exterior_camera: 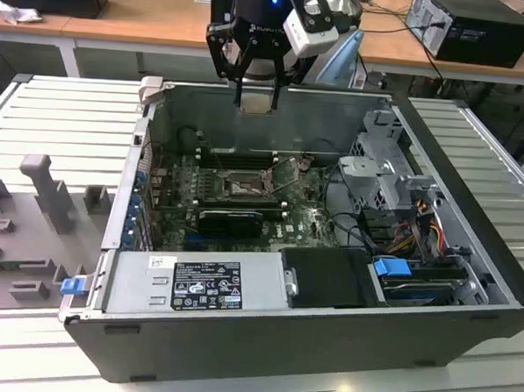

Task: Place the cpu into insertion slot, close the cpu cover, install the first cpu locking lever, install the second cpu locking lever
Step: 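Place the cpu into insertion slot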

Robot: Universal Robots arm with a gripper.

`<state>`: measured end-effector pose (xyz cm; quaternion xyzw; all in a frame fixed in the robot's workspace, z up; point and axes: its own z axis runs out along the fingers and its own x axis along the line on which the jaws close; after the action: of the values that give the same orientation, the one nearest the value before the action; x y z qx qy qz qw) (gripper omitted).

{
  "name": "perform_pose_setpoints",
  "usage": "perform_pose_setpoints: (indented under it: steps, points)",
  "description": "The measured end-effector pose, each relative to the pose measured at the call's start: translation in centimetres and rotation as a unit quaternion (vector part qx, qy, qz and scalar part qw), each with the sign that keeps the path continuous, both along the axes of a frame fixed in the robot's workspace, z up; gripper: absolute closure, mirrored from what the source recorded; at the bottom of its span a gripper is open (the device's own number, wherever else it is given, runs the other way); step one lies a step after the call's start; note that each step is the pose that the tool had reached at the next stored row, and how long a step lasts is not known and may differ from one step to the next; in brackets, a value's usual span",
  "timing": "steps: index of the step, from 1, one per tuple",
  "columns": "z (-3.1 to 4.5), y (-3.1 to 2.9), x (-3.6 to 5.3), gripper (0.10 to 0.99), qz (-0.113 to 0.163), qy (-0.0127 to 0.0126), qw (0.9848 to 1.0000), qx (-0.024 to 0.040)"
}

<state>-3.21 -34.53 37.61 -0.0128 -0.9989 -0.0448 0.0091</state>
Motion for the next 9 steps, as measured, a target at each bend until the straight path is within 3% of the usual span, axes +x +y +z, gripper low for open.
perform_pose_setpoints:
  steps: [5, 9]
  points:
    - [0.0, 0.0, 0.0, 0.561, -0.043, 0.0, 0.9991, -0.0001]
    - [0.0, 0.0, 0.0, 0.561, -0.073, 0.0, 0.9973, -0.0002]
